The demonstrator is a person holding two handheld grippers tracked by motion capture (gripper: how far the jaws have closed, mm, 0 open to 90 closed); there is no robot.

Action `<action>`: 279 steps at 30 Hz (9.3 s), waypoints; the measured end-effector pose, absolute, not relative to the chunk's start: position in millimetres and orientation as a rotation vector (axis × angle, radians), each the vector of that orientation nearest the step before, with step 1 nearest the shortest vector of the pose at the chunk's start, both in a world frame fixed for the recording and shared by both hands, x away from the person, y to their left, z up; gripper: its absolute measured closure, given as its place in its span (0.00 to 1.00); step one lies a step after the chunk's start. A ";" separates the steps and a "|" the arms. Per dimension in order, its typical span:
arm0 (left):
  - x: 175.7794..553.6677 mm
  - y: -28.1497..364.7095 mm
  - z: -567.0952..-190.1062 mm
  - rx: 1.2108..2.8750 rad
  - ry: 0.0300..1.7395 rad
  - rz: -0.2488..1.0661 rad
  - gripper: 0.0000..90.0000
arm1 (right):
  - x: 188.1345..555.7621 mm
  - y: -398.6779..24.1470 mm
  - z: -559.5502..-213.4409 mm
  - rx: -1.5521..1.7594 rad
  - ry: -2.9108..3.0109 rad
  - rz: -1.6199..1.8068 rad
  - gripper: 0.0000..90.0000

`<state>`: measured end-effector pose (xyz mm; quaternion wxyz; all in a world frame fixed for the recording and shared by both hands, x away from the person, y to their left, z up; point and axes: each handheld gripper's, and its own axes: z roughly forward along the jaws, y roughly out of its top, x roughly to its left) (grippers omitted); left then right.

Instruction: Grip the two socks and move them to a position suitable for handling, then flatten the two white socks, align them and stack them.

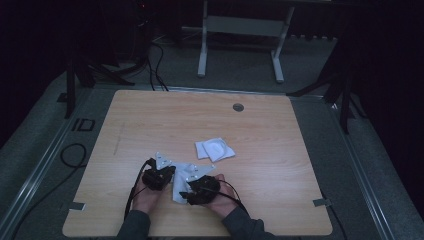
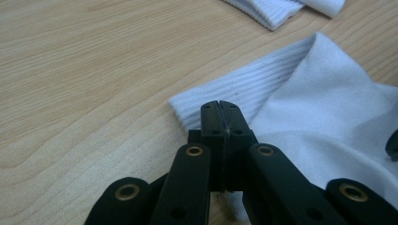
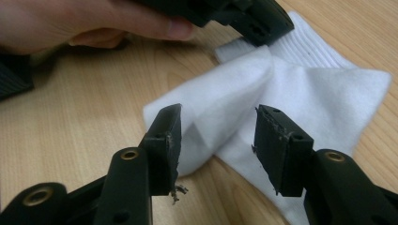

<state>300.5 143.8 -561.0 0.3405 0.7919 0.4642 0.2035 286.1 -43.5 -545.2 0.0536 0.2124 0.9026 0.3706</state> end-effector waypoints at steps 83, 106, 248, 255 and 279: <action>299.0 142.2 -559.4 2.108 1.181 0.575 1.00 | 326.0 -202.2 -529.6 1.151 2.387 1.058 0.75; 299.1 142.6 -559.3 2.106 1.182 0.565 0.99 | 401.2 -152.5 -517.7 1.074 2.402 0.979 0.72; 298.0 139.8 -559.6 2.099 1.171 0.550 0.99 | 430.8 -157.8 -476.2 0.910 2.442 0.892 0.67; 298.2 139.9 -559.8 2.096 1.172 0.546 0.99 | 434.6 -152.4 -484.7 0.915 2.472 0.899 0.67; 298.1 139.9 -559.8 2.095 1.171 0.544 0.98 | 440.0 -120.0 -528.1 0.797 2.680 0.802 0.63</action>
